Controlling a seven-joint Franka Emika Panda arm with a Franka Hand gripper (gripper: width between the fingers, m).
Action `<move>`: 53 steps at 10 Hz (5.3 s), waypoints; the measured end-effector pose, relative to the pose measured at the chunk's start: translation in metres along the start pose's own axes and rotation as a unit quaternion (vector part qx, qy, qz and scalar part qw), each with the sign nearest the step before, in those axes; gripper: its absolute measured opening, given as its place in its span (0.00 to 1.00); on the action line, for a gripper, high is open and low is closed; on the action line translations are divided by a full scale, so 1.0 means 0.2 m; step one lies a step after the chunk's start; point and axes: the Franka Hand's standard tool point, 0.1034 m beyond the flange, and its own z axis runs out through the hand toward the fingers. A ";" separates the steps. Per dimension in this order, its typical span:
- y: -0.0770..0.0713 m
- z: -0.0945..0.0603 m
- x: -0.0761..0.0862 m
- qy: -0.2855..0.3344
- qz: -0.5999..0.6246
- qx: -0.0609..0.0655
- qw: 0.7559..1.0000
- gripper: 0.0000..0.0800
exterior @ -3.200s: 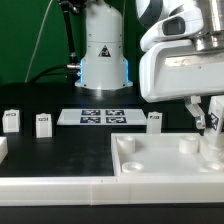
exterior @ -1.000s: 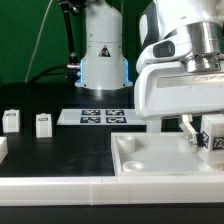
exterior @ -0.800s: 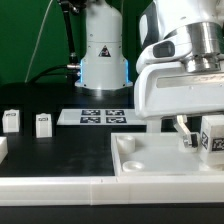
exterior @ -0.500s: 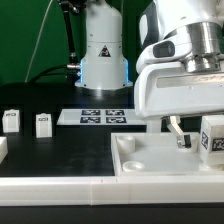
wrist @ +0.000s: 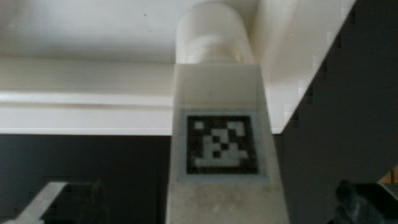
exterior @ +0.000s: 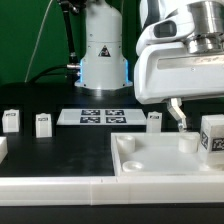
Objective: Assemble one leg
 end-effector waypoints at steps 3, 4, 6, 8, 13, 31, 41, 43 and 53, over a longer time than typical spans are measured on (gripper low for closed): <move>0.01 -0.02 0.08 -0.015 0.004 0.001 1.000 0.81; 0.02 0.01 0.05 -0.061 0.006 0.003 0.998 0.81; 0.05 0.03 0.06 -0.152 0.011 0.006 0.988 0.81; 0.05 0.02 0.02 -0.245 0.013 0.012 0.969 0.81; 0.02 0.04 0.02 -0.291 0.015 0.016 0.956 0.68; 0.00 0.05 0.02 -0.211 0.618 -0.160 0.741 0.36; 0.01 0.06 0.02 -0.242 0.455 -0.113 0.849 0.81; 0.02 0.06 0.02 -0.250 0.367 -0.088 0.892 0.81; 0.00 0.06 0.01 -0.266 0.102 -0.016 0.959 0.49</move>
Offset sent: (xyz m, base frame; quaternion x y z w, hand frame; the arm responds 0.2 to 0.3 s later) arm 0.0247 -0.0091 -0.0139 -0.0101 -0.1427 0.0048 0.9897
